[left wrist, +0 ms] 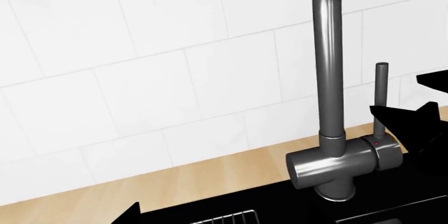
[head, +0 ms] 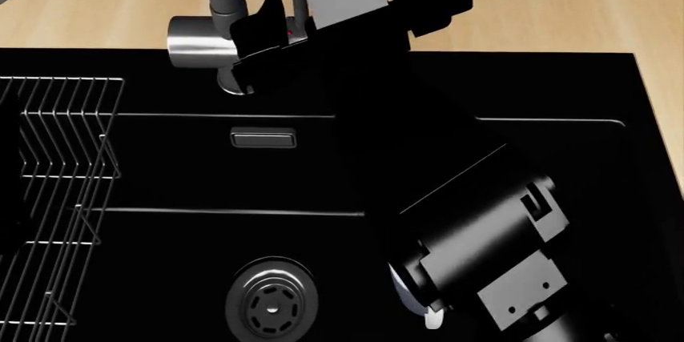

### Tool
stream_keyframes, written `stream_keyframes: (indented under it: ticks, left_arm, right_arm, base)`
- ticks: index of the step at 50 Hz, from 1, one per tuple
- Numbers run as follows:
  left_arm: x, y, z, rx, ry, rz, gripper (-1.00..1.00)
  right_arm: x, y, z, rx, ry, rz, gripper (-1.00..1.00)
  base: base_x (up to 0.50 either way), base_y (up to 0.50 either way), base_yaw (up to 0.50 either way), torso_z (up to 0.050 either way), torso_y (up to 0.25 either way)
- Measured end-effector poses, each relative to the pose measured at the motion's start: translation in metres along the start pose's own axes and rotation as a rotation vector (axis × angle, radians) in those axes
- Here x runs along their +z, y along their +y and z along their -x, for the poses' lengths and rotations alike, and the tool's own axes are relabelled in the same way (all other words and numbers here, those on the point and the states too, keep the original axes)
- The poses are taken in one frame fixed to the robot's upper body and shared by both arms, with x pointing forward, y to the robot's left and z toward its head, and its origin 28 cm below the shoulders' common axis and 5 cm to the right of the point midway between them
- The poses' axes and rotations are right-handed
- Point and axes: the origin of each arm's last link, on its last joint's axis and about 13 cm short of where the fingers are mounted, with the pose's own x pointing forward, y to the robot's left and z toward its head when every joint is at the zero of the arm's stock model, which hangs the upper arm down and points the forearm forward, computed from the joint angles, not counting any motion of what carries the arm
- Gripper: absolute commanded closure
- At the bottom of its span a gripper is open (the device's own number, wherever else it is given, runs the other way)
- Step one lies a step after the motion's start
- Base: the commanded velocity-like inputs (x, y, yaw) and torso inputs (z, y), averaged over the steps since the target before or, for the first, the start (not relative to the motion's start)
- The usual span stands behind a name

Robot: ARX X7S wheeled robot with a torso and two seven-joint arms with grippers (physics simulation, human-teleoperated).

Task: Turn on the sink faucet.

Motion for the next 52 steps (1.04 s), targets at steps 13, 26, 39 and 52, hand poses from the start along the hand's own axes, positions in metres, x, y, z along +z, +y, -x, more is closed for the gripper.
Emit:
stream_keyframes:
  ticks: [13,26,39,52]
  left_arm:
    - [0.0,-0.001,0.002,-0.003,-0.011,-0.01,-1.0]
    - [-0.003,0.0,0.001,0.001,-0.016,-0.016,-1.0]
    - [-0.004,0.0,0.0,0.003,-0.023,-0.015,-1.0]
    - [-0.005,-0.001,0.0,-0.004,-0.006,-0.011,-1.0]
  right_arm:
    - [-0.006,0.001,-0.015,0.007,0.028,-0.001,-1.0]
    - [-0.014,-0.005,-0.02,-0.04,0.041,-0.039,-1.0]
    - [-0.022,-0.014,0.013,-0.068,-0.024,-0.306,-1.0]
    - [-0.024,-0.022,0.048,-0.026,-0.067,-0.486,-1.0]
  base:
    - [0.0,0.0,0.0,0.0,0.0]
    - [0.0,0.0,0.0,0.0,-0.001]
    - [0.0,0.0,0.0,0.0,-0.002]
    - [0.0,0.0,-0.01,0.0,-0.002]
